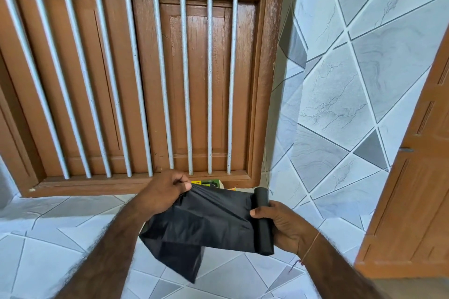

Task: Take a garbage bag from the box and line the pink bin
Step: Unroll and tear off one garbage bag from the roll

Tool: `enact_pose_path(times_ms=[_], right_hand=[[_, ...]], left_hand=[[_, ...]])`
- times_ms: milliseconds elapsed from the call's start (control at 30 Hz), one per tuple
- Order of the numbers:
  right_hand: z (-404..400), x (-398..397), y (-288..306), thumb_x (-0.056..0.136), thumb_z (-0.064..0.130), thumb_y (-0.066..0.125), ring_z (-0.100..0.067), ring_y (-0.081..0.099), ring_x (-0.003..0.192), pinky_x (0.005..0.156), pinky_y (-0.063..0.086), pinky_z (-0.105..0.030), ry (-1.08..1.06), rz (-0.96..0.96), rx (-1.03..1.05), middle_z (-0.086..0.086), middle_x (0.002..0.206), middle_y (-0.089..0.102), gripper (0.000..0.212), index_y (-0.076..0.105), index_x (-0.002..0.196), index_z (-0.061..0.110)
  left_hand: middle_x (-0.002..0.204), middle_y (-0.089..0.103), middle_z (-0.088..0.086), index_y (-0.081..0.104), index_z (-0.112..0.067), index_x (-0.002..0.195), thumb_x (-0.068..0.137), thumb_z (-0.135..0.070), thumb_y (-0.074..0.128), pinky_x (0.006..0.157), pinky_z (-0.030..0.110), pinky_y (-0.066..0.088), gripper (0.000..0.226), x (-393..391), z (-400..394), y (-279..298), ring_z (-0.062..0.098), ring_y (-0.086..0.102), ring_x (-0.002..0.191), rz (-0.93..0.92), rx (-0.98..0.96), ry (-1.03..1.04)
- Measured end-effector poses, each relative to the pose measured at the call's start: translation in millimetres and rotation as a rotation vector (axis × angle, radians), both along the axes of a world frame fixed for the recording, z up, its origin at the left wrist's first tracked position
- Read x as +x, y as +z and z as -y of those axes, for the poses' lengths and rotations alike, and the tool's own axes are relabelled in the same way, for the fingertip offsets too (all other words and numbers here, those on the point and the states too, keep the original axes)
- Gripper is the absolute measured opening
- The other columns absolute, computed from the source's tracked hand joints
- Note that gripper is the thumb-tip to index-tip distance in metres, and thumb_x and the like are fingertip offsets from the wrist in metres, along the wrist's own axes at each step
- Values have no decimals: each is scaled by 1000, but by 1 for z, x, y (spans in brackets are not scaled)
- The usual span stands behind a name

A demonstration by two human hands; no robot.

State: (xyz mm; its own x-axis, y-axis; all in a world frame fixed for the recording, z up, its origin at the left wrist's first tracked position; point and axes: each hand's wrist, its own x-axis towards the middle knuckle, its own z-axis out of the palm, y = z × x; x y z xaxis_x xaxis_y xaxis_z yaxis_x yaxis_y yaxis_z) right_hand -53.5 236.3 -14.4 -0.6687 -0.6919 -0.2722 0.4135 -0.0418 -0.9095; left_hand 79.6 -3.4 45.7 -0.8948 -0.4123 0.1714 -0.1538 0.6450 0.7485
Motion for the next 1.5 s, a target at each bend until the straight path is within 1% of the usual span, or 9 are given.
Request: enact_pose_path(times_ms=[100, 267, 533, 633, 800, 933, 1233, 1367, 1500], right_hand=[[-4, -6, 1, 53, 4, 79, -39, 66, 96, 78, 55, -42, -25, -30, 17, -24, 109, 70, 66, 63, 117, -2], [-3, -8, 7, 52, 7, 81, -40, 63, 107, 82, 54, -41, 20, -62, -29, -23, 117, 67, 73, 60, 121, -1], [-9, -12, 10, 63, 7, 63, -34, 66, 97, 84, 55, -42, 36, -4, -115, -20, 113, 69, 53, 65, 116, 3], [-12, -14, 8, 61, 10, 65, -35, 65, 95, 82, 54, -42, 9, 47, -124, -20, 111, 69, 53, 66, 114, 3], [-11, -13, 8, 51, 12, 74, -38, 62, 104, 88, 52, -45, -17, -17, -103, -24, 120, 65, 74, 60, 122, 1], [-9, -14, 11, 54, 9, 73, -39, 61, 109, 97, 49, -49, 7, -37, -144, -25, 123, 63, 71, 60, 123, 1], [-11, -13, 25, 59, 6, 69, -37, 62, 107, 98, 47, -49, 88, -47, -242, -24, 123, 63, 62, 64, 120, 2], [-9, -9, 30, 59, 6, 68, -35, 64, 107, 92, 51, -45, 135, -46, -277, -22, 121, 65, 55, 68, 114, 4], [-5, -4, 37, 59, 7, 72, -36, 63, 109, 98, 49, -48, 190, -68, -270, -22, 121, 64, 57, 68, 116, 4]], left_hand=[[67, 61, -1, 66, -11, 70, 92, -11, 61, 61, 24, 38, 22, 8, 15, -1, 10, 53, 66, -32, -17, 78], [66, 63, -1, 66, -14, 66, 90, -11, 63, 63, 27, 40, 24, 18, 35, -8, 13, 55, 67, -11, -3, 113], [71, 68, 3, 69, -12, 71, 91, -10, 63, 65, 27, 42, 21, 26, 49, -13, 15, 59, 70, -5, -24, 176], [72, 68, 6, 70, -7, 73, 91, -9, 61, 63, 26, 41, 20, 28, 50, -10, 16, 59, 70, -29, -42, 198], [68, 65, 2, 67, -11, 69, 91, -8, 61, 59, 25, 39, 23, 25, 53, -12, 14, 57, 67, -18, -93, 194], [72, 68, 6, 67, -11, 69, 91, -10, 62, 63, 27, 41, 23, 22, 58, -19, 20, 60, 72, -3, -98, 235], [76, 66, 4, 66, -15, 72, 91, 1, 54, 60, 22, 39, 29, 14, 56, -23, 17, 57, 73, 32, -94, 255], [90, 68, 0, 66, -27, 80, 92, 3, 48, 66, 23, 45, 36, 9, 43, -21, 16, 61, 80, 47, -85, 269], [103, 69, -9, 67, -36, 88, 94, -14, 57, 90, 29, 46, 24, 1, 0, -9, 9, 62, 101, -174, 1, 61]])
